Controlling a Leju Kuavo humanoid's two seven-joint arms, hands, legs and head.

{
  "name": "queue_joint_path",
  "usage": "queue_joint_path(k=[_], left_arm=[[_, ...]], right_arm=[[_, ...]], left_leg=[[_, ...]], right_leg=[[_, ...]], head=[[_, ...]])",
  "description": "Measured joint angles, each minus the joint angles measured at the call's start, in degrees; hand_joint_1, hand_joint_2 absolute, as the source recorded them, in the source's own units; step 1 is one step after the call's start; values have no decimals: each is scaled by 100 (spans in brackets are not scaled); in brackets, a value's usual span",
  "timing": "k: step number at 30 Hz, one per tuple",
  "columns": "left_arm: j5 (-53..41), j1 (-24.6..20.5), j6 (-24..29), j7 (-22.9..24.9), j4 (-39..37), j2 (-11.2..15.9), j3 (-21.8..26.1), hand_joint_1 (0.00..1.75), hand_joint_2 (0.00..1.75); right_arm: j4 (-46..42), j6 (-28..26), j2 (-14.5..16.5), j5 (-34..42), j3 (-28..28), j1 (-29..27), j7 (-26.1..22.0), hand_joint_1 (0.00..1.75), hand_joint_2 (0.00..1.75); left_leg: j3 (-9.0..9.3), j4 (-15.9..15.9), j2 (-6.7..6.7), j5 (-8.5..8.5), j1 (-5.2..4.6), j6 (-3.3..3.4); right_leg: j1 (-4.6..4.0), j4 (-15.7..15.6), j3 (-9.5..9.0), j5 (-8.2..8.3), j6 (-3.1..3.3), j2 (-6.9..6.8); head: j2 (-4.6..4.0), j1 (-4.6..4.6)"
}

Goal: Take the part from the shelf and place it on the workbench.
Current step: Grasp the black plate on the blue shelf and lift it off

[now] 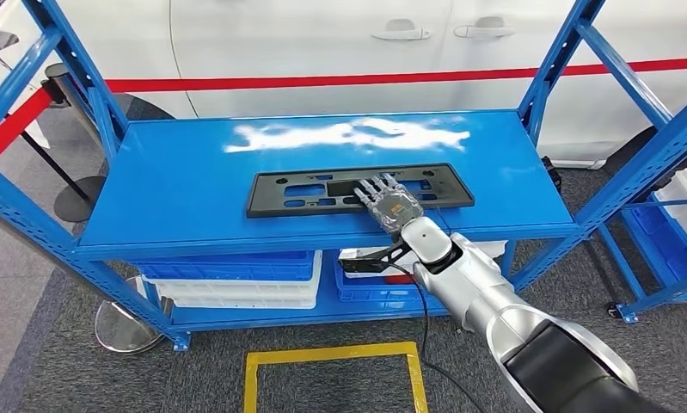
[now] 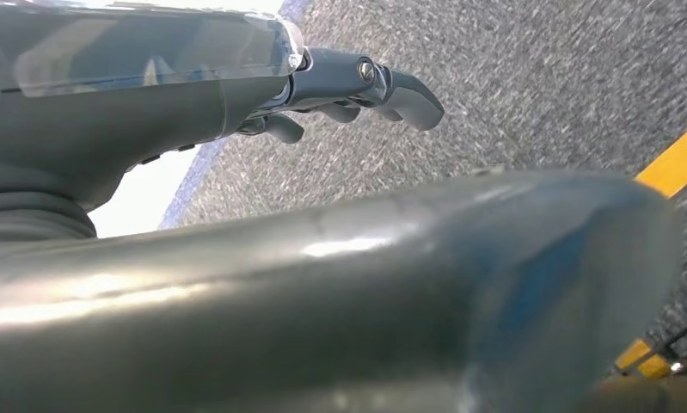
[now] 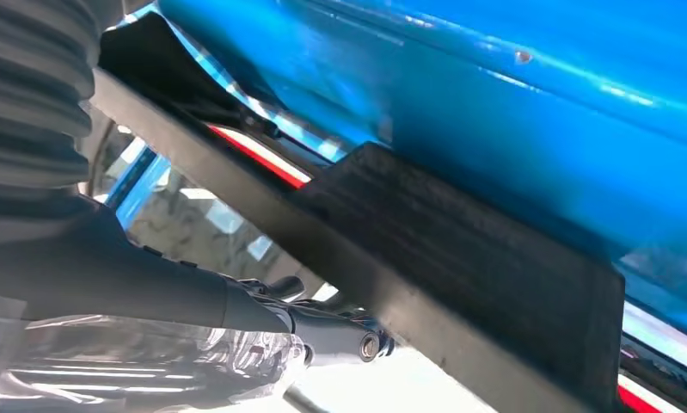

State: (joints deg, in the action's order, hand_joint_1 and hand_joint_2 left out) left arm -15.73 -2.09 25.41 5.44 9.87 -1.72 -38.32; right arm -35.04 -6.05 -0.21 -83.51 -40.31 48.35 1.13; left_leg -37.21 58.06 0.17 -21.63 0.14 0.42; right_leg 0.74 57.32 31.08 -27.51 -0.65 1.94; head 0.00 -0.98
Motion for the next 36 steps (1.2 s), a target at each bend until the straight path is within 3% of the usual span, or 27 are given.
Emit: queue_joint_path(k=[5,13,18,27,36], left_arm=[[19,14,1,-16,-47,13,0,0,0],[196,24,51,-116,-126,15,9,0,0],[386,23,113,-216,-207,11,59,0,0],[544,-18,249,-397,-381,-33,92,0,0],[727,-63,215,-444,-448,-68,82,0,0]], right_arm=[[-153,215,-56,151,-57,150,-159,0,175],[-664,683,-300,748,-192,1144,-279,0,175],[-1089,906,-502,981,-254,1469,-171,0,175],[-1501,1021,-726,1194,-481,1424,-100,0,175],[-1245,751,-709,1321,-615,1101,-7,0,175]], left_leg=[[-58,1,0,35,-6,14],[-65,-2,-69,66,3,9],[-65,-1,-87,64,2,9],[-65,-1,-97,49,2,1],[-65,-3,-112,46,2,-3]], right_leg=[[6,1,64,38,-64,-1],[2,8,62,33,-69,-90],[2,9,46,22,-70,-103],[3,9,44,4,-67,-110],[1,9,39,-4,-62,-124]], head=[[0,-1],[0,-2],[0,-2],[0,-2],[0,-2]])
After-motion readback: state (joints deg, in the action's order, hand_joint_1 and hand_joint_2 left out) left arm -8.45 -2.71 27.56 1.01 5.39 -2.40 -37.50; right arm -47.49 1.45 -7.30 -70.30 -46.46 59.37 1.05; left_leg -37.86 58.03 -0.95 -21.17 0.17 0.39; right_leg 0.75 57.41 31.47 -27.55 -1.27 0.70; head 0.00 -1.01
